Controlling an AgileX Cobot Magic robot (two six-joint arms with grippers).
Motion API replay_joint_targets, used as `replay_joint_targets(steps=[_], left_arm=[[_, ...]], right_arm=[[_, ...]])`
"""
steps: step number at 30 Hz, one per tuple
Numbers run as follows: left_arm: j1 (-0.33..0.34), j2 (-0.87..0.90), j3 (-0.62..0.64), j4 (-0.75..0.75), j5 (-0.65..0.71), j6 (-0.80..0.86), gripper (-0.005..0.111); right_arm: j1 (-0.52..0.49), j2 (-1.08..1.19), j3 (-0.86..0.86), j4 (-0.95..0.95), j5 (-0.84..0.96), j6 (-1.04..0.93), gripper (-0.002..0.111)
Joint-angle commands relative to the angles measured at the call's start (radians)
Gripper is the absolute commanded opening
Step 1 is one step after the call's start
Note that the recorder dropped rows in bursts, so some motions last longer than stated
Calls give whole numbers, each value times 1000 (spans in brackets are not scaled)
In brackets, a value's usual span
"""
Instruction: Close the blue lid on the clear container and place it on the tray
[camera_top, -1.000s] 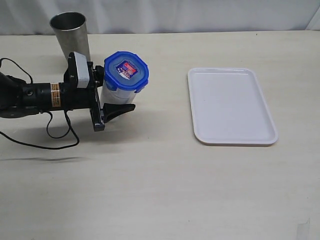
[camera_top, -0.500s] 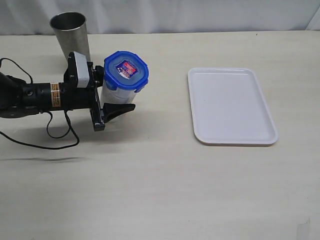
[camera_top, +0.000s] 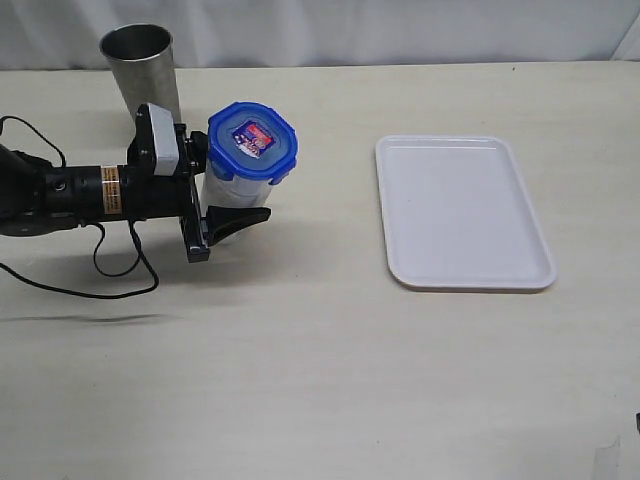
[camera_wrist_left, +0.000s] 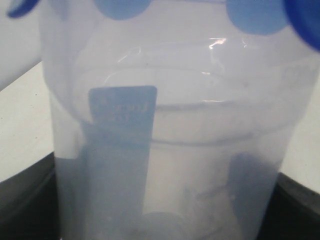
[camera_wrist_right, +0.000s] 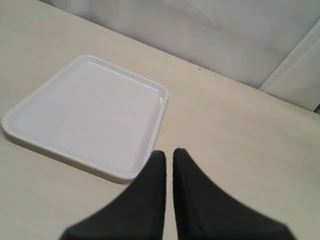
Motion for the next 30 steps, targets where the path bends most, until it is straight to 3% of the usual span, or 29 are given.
replay_joint_targets(steps=[1, 5, 10, 25, 30], left_arm=[[-3, -4, 5, -17, -25, -13, 0], [-3, -4, 5, -17, -25, -13, 0], [-3, -4, 5, -17, -25, -13, 0], [-3, -4, 5, -17, -25, -13, 0], [-8, -4, 3, -137, -25, -15, 0]], right_arm=[[-6, -4, 2, -6, 3, 4, 5], [-6, -4, 2, -6, 3, 83, 5], [-6, -4, 2, -6, -10, 382, 5], [-6, -4, 2, -6, -10, 389, 5], [-6, -4, 2, -6, -10, 389, 5]])
